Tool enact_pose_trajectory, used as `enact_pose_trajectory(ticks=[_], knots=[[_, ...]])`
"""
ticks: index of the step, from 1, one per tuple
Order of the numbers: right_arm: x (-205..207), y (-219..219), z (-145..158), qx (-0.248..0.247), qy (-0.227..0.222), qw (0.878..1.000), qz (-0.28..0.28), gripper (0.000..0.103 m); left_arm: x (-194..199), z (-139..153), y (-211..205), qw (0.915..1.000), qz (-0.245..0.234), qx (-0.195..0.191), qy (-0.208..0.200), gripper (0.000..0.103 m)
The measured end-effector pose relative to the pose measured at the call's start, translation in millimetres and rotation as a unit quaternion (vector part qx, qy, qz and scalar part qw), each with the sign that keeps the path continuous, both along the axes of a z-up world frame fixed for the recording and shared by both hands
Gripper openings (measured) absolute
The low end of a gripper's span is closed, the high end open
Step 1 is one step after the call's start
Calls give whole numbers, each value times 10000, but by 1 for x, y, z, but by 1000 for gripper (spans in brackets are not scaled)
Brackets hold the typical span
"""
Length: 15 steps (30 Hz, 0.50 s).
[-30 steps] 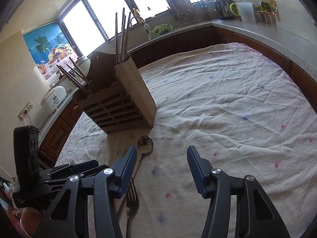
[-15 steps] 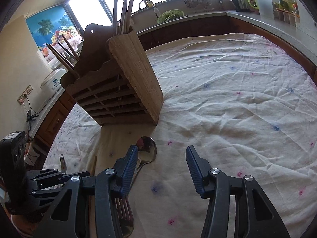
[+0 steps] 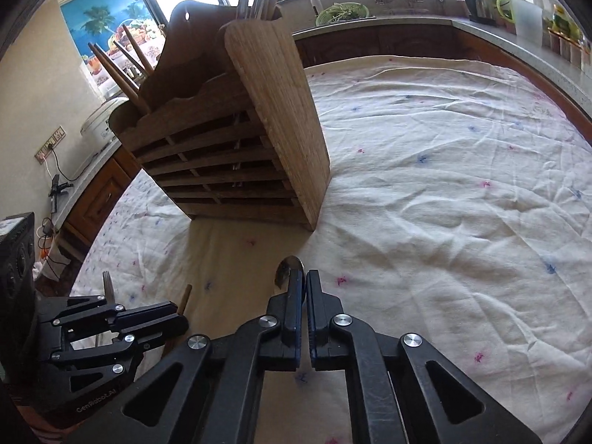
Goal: Organize utensils
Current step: 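Close the left tool on the wooden chopstick while the right tool grasps the silver spoon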
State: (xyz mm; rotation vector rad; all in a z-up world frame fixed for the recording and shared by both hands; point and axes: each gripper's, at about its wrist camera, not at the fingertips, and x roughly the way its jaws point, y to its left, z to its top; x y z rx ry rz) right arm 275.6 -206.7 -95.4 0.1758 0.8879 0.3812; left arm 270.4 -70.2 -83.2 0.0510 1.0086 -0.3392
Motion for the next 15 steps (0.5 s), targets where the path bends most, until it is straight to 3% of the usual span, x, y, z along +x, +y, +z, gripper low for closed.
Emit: enact_pose_trajectory(ticks=[6,15], knots=[[-23,-22,26,235,-359,9984,-355,2,-13,16,17,9993,79,-335,-152,5],[-61,-33,90,221,-1270,9897,-628,2,-41,77,52,9928,244,-876,-774,5]])
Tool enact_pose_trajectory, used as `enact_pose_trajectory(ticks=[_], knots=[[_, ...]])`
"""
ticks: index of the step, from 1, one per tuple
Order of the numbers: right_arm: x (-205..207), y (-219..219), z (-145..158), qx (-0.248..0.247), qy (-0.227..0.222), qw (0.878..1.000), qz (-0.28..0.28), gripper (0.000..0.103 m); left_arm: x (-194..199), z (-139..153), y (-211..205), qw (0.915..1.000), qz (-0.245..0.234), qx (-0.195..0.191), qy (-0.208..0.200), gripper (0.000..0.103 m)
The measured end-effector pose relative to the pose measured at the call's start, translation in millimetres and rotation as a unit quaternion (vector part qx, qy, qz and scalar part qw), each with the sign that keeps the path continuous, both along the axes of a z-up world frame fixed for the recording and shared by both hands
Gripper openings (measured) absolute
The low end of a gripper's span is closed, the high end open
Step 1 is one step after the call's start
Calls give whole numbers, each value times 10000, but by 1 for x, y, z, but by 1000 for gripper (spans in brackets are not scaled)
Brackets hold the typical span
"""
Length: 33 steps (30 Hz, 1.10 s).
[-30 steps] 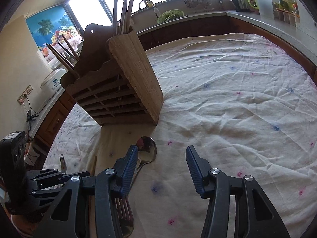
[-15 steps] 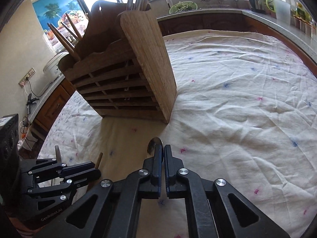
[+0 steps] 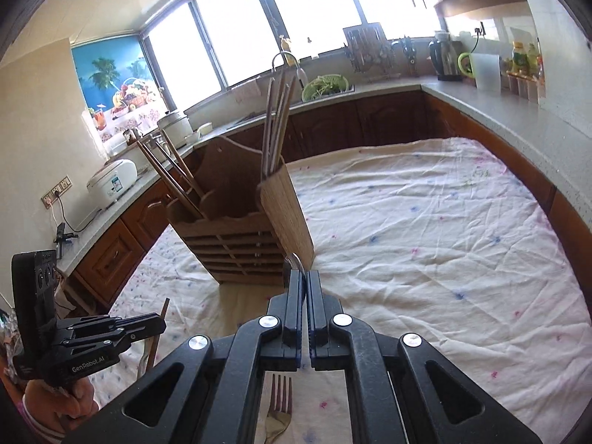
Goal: Organize utensils
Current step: 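Close the left tool on the wooden chopstick while the right tool grasps the silver spoon, then lift the chopstick and spoon and lower them into the wooden holder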
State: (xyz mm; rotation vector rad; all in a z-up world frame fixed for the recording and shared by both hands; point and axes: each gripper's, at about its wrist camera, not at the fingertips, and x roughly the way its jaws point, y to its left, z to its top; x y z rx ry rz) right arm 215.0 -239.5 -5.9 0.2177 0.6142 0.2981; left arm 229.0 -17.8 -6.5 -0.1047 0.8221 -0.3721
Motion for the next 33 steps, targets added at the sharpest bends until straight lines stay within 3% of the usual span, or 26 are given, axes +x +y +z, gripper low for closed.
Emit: enact_pose_trajectory(ticks=[14,33], knots=[[-31,6,51,-214,-713,9972,-73,2,-30,57,16,9970,143,-271,-717,5],[-35,17,65,-435,-1065,9932,-157,2,-33,76,33,9934,304,-457,-1005,5]])
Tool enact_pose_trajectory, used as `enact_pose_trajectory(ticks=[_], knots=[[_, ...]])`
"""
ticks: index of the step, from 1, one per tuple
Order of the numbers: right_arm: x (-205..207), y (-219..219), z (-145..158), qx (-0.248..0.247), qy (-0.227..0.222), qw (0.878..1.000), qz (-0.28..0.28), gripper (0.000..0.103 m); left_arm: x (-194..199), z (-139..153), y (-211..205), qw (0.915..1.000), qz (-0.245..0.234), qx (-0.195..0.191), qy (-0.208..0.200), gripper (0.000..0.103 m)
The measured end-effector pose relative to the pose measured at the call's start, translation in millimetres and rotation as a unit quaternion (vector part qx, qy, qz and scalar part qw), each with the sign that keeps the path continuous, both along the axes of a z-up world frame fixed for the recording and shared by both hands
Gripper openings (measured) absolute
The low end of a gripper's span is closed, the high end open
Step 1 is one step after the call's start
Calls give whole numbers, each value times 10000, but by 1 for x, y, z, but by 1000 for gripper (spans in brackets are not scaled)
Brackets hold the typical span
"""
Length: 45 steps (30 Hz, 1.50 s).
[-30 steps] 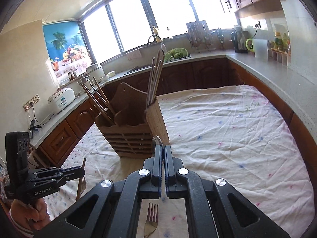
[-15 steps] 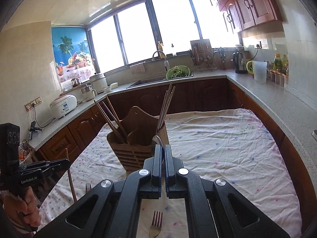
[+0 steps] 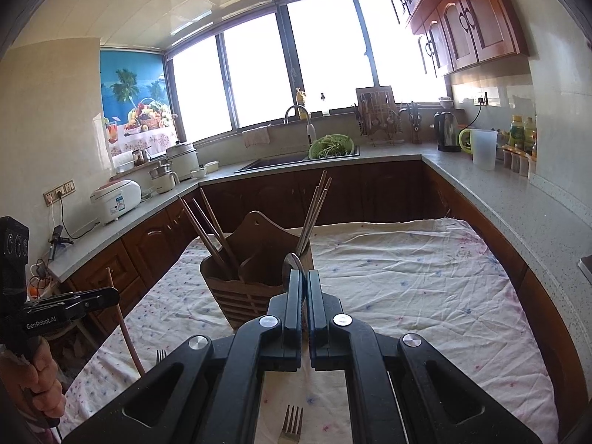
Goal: Organize utensils
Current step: 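Lift the chopstick and spoon and lower them into the wooden holder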
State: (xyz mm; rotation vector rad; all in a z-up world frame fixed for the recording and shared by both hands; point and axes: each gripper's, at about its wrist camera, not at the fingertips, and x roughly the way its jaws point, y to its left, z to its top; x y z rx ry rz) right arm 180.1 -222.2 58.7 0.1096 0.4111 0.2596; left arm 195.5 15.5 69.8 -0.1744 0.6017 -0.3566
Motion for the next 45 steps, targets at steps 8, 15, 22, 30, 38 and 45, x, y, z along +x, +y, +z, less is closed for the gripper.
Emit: enact_pose_trajectory(ticks=[8,15,22,30,38,45], knots=[[3,3,2,-61,-172,9998,-74,2,2,9,4,9998,51,-103,-140,5],[13,8,7,-203,-387,9989,-154,2,12,30,7,9990,87,-114,-413,5],[32,13,19,-286,-633,9973,-220,2,30,65,7,9963,124,-106,-841,5],[61,25,45,-577,-1102,9916,-346,2,62,102,7,9906,230,-145,-1341,5],[96,41,56,-1055,-1470,9826,-428,2,102,120,7,9853,477,-162,-1631,5],[115,59,40,-1466,-1589,9756,-377,2,125,90,1,9852,678,-82,-1572,5]])
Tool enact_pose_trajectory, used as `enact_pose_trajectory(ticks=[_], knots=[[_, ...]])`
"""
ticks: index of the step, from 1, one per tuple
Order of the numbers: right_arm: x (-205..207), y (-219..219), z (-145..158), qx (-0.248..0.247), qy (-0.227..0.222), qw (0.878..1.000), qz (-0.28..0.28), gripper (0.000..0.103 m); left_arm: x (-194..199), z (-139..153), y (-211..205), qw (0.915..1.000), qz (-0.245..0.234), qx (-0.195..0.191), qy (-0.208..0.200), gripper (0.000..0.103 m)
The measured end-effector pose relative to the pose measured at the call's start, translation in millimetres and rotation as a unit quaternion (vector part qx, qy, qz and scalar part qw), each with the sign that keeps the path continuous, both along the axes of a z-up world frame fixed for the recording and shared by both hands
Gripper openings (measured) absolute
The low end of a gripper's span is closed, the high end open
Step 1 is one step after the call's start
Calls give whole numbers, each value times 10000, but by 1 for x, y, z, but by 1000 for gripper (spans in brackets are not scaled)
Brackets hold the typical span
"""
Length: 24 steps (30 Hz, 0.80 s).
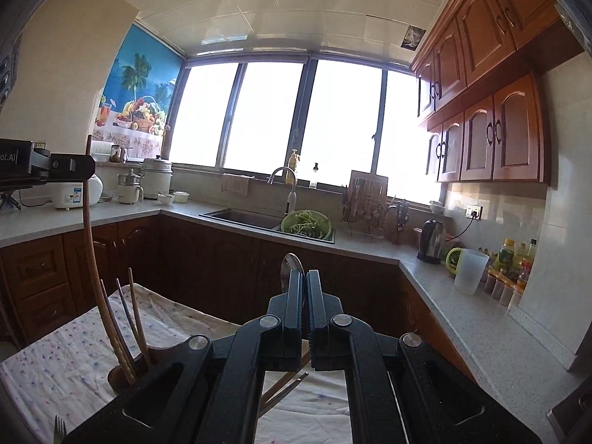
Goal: Organize utensils
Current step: 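Lift the chopstick and spoon and lower them into the wooden holder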
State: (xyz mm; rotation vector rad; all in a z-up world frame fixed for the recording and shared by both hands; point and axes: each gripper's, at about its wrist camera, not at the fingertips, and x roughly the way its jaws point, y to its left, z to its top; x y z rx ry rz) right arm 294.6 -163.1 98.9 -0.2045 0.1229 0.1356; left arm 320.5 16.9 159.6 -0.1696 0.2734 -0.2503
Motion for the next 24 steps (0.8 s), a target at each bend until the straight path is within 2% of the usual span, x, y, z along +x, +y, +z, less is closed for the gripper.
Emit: enact_pose_trajectory(ticks=[7,13,15,21,24], knots=[[1,10,-34,-112,168,9998,45,2,1,-43,-9,9998,70,128,161,5],[-10,10,-56,-50,338,9994,63,2,-2,-76,-10,9991,10,82,427,5],[-14,8,-61,-9,396,9992,53,2,-8,-78,-10,9996,26,51,270,5],[-16,5,-73,21,668,9978,32,2,-15,-79,-3,9998,59,39,205,5],[-18,1,-75,83,707,9975,-14,2,-15,-87,0,9993,23,92,373,6]])
